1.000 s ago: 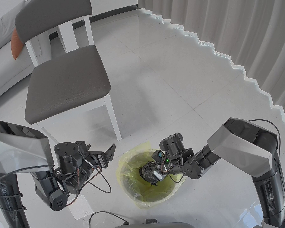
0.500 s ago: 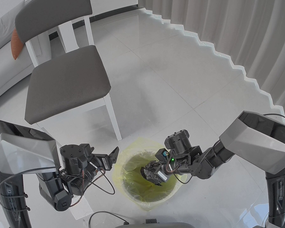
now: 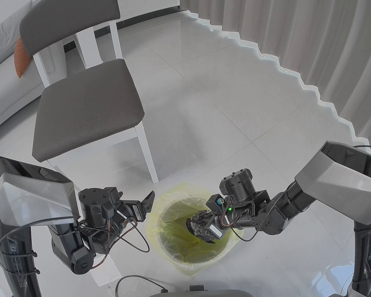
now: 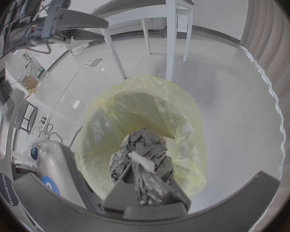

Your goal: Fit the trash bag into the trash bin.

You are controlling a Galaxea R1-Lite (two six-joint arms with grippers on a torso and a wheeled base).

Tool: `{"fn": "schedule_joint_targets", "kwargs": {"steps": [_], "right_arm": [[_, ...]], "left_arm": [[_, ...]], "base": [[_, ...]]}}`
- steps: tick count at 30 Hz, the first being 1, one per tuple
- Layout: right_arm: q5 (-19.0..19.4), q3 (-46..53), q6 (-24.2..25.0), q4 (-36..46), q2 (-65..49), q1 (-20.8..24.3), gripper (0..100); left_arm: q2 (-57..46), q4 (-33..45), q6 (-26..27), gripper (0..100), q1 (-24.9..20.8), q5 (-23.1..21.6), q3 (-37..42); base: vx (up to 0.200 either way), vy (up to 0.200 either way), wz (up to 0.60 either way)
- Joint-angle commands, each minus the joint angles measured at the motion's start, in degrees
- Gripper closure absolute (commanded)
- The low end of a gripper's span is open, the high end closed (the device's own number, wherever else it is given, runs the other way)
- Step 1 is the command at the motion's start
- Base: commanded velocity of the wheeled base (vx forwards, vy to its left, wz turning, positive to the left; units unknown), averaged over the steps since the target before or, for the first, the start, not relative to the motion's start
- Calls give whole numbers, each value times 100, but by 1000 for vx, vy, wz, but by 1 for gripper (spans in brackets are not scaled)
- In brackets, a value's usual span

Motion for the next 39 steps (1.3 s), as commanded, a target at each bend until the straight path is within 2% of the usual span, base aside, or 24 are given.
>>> {"fn": "schedule_joint_targets", "kwargs": {"steps": [1,7,9,11,13,18,26,30,36,39], "right_arm": [[3,-197,17,-5,290,129,100],[-76,-276,-9,-14,342,384,100],[-181,-241,-18,-23,316,463,100],[-489,-180,-132,-75,298,533,100],[-577,-145,-220,-155,254,542,100],[-586,-92,-343,-251,263,560,100],[-577,-48,-361,-260,712,542,100],[-594,128,-335,-427,588,560,100],[-594,-101,-343,-409,843,498,100],[-524,-593,-370,-207,1274,428,100]], "left_arm": [[24,-105,-10,0,10,3,-3],[51,-105,-10,0,54,3,-64],[24,-105,-10,0,72,3,-38],[-55,-105,-1,0,221,3,24],[-99,-105,-10,0,362,3,24],[-274,-105,-10,0,617,3,112],[-398,-105,-1,0,590,47,182],[-301,-105,-1,0,573,47,112],[-266,-105,-10,0,564,47,103],[-327,-105,-10,0,564,56,138]], "base": [[0,0,0],[0,0,0],[0,0,0],[0,0,0],[0,0,0],[0,0,0],[0,0,0],[0,0,0],[0,0,0],[0,0,0]]}}
